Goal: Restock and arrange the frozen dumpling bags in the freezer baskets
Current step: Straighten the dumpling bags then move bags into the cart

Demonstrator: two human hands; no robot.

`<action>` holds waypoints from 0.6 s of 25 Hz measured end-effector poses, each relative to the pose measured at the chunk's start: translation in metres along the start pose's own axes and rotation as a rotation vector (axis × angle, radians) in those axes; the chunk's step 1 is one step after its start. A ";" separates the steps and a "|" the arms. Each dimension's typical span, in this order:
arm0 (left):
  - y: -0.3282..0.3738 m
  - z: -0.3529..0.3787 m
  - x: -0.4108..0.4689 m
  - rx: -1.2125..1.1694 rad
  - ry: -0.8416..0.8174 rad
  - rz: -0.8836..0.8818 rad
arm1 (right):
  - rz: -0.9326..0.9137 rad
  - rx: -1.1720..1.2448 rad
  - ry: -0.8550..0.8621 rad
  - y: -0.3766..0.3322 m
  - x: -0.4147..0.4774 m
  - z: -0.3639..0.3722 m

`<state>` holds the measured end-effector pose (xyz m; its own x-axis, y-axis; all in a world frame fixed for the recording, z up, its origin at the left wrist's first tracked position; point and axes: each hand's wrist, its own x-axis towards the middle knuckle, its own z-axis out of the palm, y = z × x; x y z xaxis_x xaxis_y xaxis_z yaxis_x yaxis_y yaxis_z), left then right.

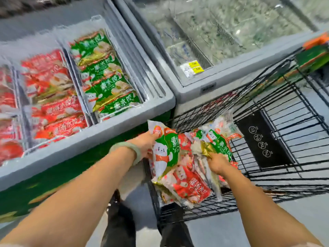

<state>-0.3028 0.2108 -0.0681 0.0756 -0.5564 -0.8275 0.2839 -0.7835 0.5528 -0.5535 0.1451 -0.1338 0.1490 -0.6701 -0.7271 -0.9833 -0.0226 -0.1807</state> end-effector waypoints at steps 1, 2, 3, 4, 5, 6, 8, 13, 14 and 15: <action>0.006 -0.021 -0.011 0.007 -0.015 0.005 | -0.010 -0.015 -0.003 -0.021 -0.010 -0.006; 0.012 -0.041 -0.022 0.023 -0.026 0.008 | -0.029 -0.036 0.001 -0.043 -0.020 -0.012; 0.017 -0.056 -0.030 0.036 -0.037 0.002 | -0.053 -0.048 0.008 -0.060 -0.027 -0.018; 0.022 -0.072 -0.039 0.054 -0.043 0.006 | -0.066 -0.055 0.015 -0.079 -0.035 -0.023; 0.025 -0.089 -0.048 0.075 -0.052 0.015 | -0.068 -0.057 0.027 -0.099 -0.043 -0.026; 0.032 -0.112 -0.059 0.099 -0.063 0.029 | -0.067 -0.046 0.037 -0.123 -0.052 -0.030; 0.043 -0.147 -0.072 0.122 -0.093 0.045 | -0.061 0.035 0.064 -0.159 -0.068 -0.037; 0.069 -0.241 -0.102 0.116 -0.257 0.135 | -0.025 0.066 0.156 -0.251 -0.102 -0.057; 0.071 -0.255 -0.110 0.102 -0.256 0.156 | -0.007 0.076 0.148 -0.265 -0.107 -0.061; 0.073 -0.268 -0.116 0.089 -0.237 0.177 | -0.005 0.104 0.144 -0.275 -0.110 -0.065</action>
<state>-0.0349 0.2921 0.0420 -0.1111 -0.7273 -0.6772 0.2006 -0.6838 0.7015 -0.3062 0.1764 0.0391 0.1303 -0.7699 -0.6247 -0.9652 0.0455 -0.2575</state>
